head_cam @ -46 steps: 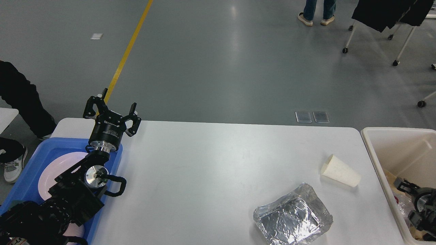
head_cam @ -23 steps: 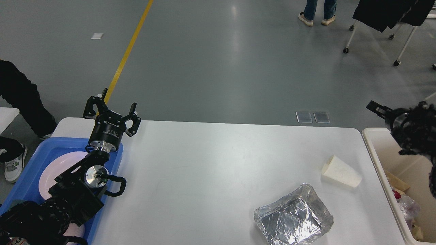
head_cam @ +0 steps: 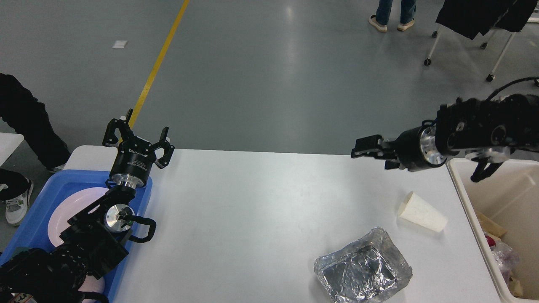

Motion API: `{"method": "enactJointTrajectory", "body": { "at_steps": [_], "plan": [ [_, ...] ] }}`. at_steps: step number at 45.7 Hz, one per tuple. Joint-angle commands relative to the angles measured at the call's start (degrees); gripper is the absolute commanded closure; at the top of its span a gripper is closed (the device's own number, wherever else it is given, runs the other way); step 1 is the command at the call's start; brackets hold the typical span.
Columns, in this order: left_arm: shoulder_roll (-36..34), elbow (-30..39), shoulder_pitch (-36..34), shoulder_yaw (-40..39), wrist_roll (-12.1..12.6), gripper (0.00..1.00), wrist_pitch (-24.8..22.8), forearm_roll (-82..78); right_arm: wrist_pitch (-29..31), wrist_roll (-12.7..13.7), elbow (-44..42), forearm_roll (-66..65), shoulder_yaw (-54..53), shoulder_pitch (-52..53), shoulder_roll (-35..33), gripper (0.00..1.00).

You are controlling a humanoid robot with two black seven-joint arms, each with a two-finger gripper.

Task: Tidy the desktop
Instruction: 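Move the right gripper to the white paper cup and grasp it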

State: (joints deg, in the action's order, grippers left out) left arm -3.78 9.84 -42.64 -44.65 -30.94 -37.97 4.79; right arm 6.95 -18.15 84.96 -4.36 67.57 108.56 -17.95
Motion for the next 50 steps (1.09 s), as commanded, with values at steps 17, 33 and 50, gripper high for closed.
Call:
{"method": "enactJointTrajectory", "body": {
  "at_steps": [17, 33, 50],
  "plan": [
    [0.00, 0.00, 0.01, 0.00, 0.00, 0.03, -0.09, -0.04, -20.91, 0.31, -24.91, -12.77, 7.92, -26.71, -5.95, 0.00],
    [0.00, 0.00, 0.01, 0.00, 0.00, 0.03, 0.00, 0.05, -35.60, -10.50, -41.36, -20.59, 8.54, -45.54, -5.43, 0.00],
    [0.09, 0.00, 0.01, 0.00, 0.00, 0.03, -0.09, -0.04, -35.78, -10.50, -56.40, -21.30, 14.51, -55.30, -1.30, 0.00]
  ]
}}
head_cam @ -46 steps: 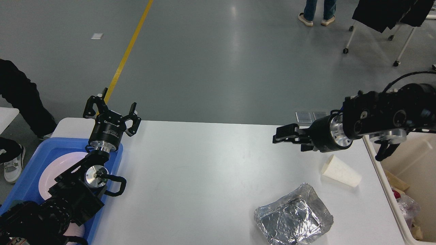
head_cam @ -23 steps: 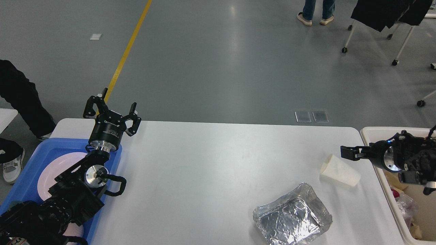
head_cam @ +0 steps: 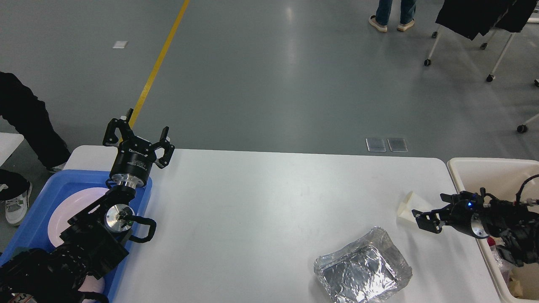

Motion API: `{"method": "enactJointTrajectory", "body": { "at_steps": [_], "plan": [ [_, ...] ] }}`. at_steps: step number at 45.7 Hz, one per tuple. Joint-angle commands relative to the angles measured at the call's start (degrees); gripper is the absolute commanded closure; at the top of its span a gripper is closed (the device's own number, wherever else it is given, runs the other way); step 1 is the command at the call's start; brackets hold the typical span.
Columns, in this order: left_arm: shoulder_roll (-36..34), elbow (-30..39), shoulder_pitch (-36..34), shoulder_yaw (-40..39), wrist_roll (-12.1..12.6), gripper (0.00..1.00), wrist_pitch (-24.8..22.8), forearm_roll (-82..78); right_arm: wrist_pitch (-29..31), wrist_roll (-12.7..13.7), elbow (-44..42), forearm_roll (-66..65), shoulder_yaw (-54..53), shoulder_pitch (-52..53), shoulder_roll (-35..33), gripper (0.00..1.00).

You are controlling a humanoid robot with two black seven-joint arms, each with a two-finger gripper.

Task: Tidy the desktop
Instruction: 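Move the right gripper to the white paper cup and grasp it, then lift the paper cup with the right gripper and drop it into the bin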

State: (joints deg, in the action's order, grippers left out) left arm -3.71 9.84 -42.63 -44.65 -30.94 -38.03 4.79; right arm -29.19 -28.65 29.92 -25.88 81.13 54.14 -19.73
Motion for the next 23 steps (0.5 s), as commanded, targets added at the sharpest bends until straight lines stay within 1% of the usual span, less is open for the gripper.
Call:
{"method": "enactJointTrajectory", "body": {
  "at_steps": [1, 10, 15, 16, 18, 23],
  "plan": [
    [0.01, 0.00, 0.01, 0.00, 0.00, 0.03, 0.06, 0.05, 0.37, 0.00, -1.44, 0.21, 1.05, -1.14, 0.57, 0.00],
    [0.01, 0.00, 0.01, 0.00, 0.00, 0.03, 0.06, 0.05, 0.72, 0.44, -1.79, 0.91, 1.66, -3.60, 1.62, 0.00],
    [0.01, 0.00, 0.01, 0.00, 0.00, 0.03, 0.06, 0.05, 1.51, 0.79, -4.60, 3.64, 1.75, -5.80, 2.85, 0.01],
    [0.01, 0.00, 0.01, 0.00, 0.00, 0.03, 0.06, -0.04, 1.86, 0.87, -5.39, 4.08, 1.75, -6.15, 3.11, 0.04],
    [-0.07, 0.00, 0.01, 0.00, 0.00, 0.03, 0.06, -0.04, 2.38, 0.88, -6.71, 4.52, 1.75, -6.94, 3.55, 0.14],
    [0.01, 0.00, 0.01, 0.00, 0.00, 0.03, 0.06, 0.05, 2.48, 0.96, -8.39, 4.61, 2.01, -8.09, 4.26, 0.47]
  ]
}}
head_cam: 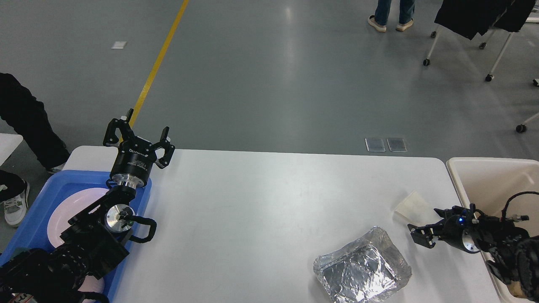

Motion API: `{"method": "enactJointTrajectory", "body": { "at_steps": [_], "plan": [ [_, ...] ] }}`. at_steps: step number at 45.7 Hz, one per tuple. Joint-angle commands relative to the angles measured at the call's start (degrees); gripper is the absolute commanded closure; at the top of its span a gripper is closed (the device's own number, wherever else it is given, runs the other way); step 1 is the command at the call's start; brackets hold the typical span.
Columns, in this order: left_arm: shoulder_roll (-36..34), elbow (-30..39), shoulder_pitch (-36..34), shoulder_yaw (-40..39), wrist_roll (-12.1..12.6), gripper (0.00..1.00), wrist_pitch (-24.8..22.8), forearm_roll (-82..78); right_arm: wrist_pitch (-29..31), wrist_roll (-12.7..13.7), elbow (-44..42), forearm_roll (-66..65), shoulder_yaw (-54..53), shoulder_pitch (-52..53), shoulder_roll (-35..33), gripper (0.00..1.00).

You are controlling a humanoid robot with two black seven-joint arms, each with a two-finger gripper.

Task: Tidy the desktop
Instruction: 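Lift the paper cup with the right gripper and drop it into the bin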

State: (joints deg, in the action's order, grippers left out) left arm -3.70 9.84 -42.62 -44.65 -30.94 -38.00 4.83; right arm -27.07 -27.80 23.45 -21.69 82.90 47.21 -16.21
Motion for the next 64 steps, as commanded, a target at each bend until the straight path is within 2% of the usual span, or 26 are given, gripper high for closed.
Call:
{"method": "enactJointTrajectory", "body": {
  "at_steps": [1, 4, 5, 7, 24, 34, 39, 45, 49, 53, 59, 64],
  "plan": [
    [0.00, 0.00, 0.00, 0.00, 0.00, 0.03, 0.04, 0.01, 0.35, 0.11, -2.00, 0.42, 0.25, -1.24, 0.83, 0.52],
    [0.00, 0.00, 0.00, 0.00, 0.00, 0.03, -0.05, 0.01, 0.35, 0.11, -2.09, 0.42, 0.42, -1.24, 1.18, 0.64],
    [0.00, 0.00, 0.00, 0.00, 0.00, 0.03, -0.05, -0.08, 0.44, 0.11, -2.09, 0.42, 0.42, -1.15, 1.18, 0.73],
    [0.00, 0.00, 0.00, 0.00, 0.00, 0.03, -0.05, 0.01, 0.52, 0.11, -2.18, 0.42, 0.42, -1.06, 1.18, 0.99],
    [0.00, 0.00, 0.00, 0.00, 0.00, 0.03, -0.05, 0.01, 0.52, 0.11, -2.00, 3.84, -0.54, 2.54, -0.05, 1.00],
    [-0.08, 0.00, 0.09, 0.00, 0.00, 0.03, -0.05, -0.08, 2.01, 0.29, 1.59, 11.58, -1.77, 11.41, -0.05, 1.00],
    [0.00, 0.00, 0.00, 0.00, 0.00, 0.03, 0.04, -0.08, 9.03, 0.38, 6.51, 12.98, -5.01, 18.61, -0.40, 1.00],
    [0.00, 0.00, 0.00, 0.00, 0.00, 0.03, 0.03, 0.01, 24.67, 0.99, 12.40, 15.88, -9.94, 28.45, -1.62, 1.00],
    [0.00, 0.00, 0.00, 0.00, 0.00, 0.03, -0.05, -0.08, 33.29, 0.91, 19.68, 16.24, -12.32, 37.24, -3.30, 1.00],
    [0.00, 0.00, 0.00, 0.00, 0.00, 0.03, 0.03, 0.01, 35.50, 0.99, 29.96, 16.15, -12.41, 45.15, -4.09, 1.00],
    [0.00, 0.00, 0.00, 0.00, 0.09, 0.03, -0.05, 0.01, 35.42, 2.04, 47.01, 16.15, -12.23, 55.70, -3.92, 1.00],
    [0.00, 0.00, 0.00, 0.00, 0.09, 0.03, -0.05, -0.08, 30.68, 6.96, 60.29, 16.06, -12.50, 61.33, -3.39, 1.00]
  ]
}}
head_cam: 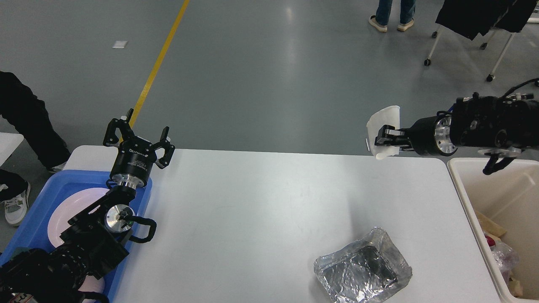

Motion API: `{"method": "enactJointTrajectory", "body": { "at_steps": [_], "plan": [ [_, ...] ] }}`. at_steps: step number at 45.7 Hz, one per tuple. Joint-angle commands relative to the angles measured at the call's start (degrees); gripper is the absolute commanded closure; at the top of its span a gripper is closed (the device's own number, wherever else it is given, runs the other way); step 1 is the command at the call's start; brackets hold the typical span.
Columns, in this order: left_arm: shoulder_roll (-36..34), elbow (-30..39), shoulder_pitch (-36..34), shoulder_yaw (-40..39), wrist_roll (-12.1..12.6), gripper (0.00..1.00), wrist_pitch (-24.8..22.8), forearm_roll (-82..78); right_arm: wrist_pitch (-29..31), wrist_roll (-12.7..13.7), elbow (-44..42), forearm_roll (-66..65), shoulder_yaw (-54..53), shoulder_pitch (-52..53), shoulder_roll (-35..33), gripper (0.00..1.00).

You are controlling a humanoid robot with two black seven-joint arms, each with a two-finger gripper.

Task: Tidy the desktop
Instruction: 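Lift the paper cup with the right gripper and drop it into the bin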

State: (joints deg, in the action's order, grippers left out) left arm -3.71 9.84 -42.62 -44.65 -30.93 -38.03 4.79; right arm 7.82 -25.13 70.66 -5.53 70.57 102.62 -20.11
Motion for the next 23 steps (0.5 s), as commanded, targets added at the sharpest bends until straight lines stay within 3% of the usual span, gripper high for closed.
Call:
{"method": "enactJointTrajectory", "body": {
  "at_steps": [1, 6, 11, 14, 23],
  "plan": [
    [0.02, 0.00, -0.01, 0.00, 0.08, 0.03, 0.06, 0.04, -5.61, 5.17, 15.36, -0.09, -0.17, 6.70, 0.86, 1.00],
    [0.02, 0.00, -0.01, 0.00, 0.08, 0.03, -0.03, 0.04, -11.32, 6.94, 21.53, 0.08, -0.26, 8.03, 2.70, 1.00],
    [0.02, 0.00, -0.01, 0.00, 0.08, 0.03, -0.02, -0.05, -15.98, 8.78, 20.31, 1.75, 0.96, 4.88, 2.80, 1.00],
    [0.02, 0.00, -0.01, 0.00, 0.08, 0.03, -0.03, -0.05, -19.68, 10.98, 13.29, 3.33, 5.52, -1.18, 2.27, 1.00],
    [-0.07, 0.00, -0.01, 0.00, 0.08, 0.03, -0.03, -0.05, -23.64, 10.90, -12.62, 3.60, 15.12, -24.28, -2.47, 1.00]
  ]
}}
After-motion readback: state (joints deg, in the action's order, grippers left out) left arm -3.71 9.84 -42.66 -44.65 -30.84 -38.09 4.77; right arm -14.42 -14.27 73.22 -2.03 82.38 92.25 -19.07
